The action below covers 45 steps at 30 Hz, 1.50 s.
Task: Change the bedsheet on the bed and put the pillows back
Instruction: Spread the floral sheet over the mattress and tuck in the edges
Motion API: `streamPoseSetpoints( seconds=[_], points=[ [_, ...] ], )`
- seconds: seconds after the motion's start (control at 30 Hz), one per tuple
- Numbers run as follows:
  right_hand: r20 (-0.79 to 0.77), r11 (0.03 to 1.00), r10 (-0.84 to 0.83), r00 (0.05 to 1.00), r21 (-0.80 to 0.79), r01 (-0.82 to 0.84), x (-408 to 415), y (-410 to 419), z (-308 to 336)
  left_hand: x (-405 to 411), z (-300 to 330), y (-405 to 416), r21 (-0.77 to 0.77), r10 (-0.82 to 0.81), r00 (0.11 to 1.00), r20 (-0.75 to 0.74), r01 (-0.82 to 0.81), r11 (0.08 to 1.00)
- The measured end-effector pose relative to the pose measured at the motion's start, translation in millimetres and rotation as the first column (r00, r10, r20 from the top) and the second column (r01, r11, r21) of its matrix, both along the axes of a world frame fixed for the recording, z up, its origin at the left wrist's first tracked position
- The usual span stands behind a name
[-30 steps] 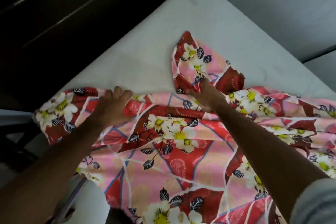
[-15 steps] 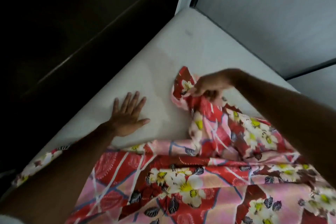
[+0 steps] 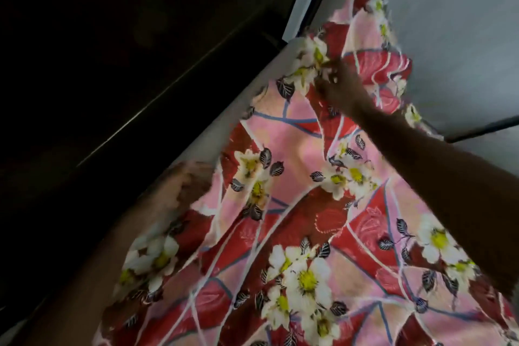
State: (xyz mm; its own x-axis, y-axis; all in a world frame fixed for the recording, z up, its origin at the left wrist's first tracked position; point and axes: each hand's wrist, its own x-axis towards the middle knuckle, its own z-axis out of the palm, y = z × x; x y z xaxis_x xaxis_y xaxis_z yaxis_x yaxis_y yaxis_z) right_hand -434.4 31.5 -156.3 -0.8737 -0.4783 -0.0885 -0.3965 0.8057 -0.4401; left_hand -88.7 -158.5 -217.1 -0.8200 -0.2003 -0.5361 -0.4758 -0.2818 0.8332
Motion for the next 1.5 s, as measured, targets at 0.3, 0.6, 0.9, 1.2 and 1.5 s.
streamPoseSetpoints(
  seconds=[0.3, 0.6, 0.9, 1.2, 1.5],
  points=[
    [0.091, 0.710, 0.592, 0.801, 0.410, -0.572, 138.5, -38.2, -43.0, 71.1, 10.9, -25.1, -0.978, -0.110, 0.982, 0.152, 0.166, 0.128],
    [0.180, 0.850, 0.388, 0.904, 0.311, -0.426, 145.1, -91.2, -57.5, 143.3, 44.6, -48.3, -0.906, -0.216, 0.890, 0.402, 0.352, -0.236],
    [0.128, 0.940, 0.150, 0.980, -0.326, -0.101, 109.3, -174.9, 4.7, 102.8, 55.8, -64.4, -0.880, 0.011, 0.908, 0.418, 0.408, -0.241],
    [0.184, 0.898, 0.436, 0.881, -0.022, -0.440, 182.1, -104.8, -55.5, 146.3, 10.8, -11.0, -0.913, -0.093, 0.909, 0.406, 0.400, -0.081],
    [-0.033, 0.703, 0.694, 0.719, 0.249, -0.667, 341.8, -4.4, -96.2, 251.9, -35.9, 26.7, -0.912, 0.142, 0.903, 0.407, 0.393, 0.117]
  ],
)
